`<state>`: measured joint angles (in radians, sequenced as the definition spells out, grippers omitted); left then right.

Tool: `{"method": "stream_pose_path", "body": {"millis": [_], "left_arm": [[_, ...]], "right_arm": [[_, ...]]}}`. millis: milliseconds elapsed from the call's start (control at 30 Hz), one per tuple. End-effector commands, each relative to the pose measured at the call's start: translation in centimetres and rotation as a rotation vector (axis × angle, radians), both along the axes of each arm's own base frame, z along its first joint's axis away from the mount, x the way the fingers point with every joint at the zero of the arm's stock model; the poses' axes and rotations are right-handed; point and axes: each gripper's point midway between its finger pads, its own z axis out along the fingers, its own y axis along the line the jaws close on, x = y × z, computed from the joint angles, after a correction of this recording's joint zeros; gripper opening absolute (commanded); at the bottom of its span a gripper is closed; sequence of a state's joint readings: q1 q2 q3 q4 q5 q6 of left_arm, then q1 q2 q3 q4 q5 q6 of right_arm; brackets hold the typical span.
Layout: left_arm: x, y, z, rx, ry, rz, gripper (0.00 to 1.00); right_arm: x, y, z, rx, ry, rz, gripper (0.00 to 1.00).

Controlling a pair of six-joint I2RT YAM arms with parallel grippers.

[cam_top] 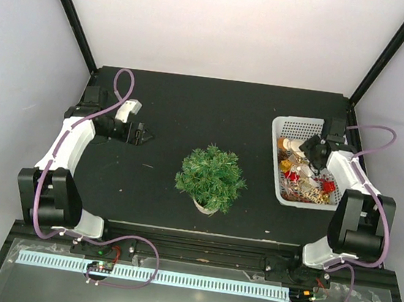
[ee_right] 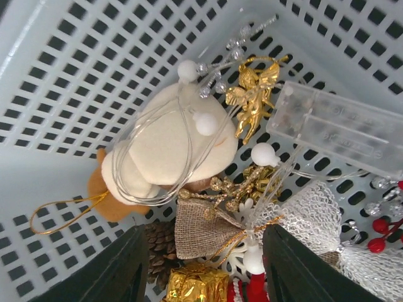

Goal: Decorate the small christmas tree

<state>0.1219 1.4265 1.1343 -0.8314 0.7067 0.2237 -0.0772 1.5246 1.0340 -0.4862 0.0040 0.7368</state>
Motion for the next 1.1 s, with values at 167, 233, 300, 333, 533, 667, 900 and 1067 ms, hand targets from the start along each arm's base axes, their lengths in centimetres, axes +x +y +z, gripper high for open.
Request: {"method": "stream_pose_path", "body": {"millis": [167,233,300,333,533,667,900,1067], "left_arm": [[0.2,-0.1,0.7,0.006,-0.035,0.004,0.99],[0.2,-0.1,0.6,0.009,-0.035,0.006,0.99],[0.2,0.0,0.5,0.011,-0.035,0.009,0.99],[0.2,0.0,0.5,0.013,-0.037,0.011,0.99],[0.2,0.1,0.4,0.016,-0.041,0.016,0.99],[0.1,0.2,0.3,0.023,-0.04,0.017,0.99],[0.2,0.3,0.2,0.031,-0.042,0.022,0.99],[0.2,0.3,0.2,0.034,-0.043,0.023,0.99]], "right_arm": [[2.3,0.7,-2.1,0.065,0.032,-0.023,0.47],[2.7,0.6,-2.6,0.071,0.039,-0.032,0.47],[3.3,0.6,-2.8,0.076,0.037,-0.039,0.46],[3.4,0.6,-3.1,0.077,0.043,-0.042,0.46],[4.3,0.5,-4.3,0.087,0.06,-0.053,0.46],[4.7,0.5,-5.1,0.09,0.071,-0.058,0.45],[5.1,0.5,-6.3,0.101,0.081,-0.067,0.36],[5.4,0.5,-6.5,0.099,0.08,-0.069,0.32]]}}
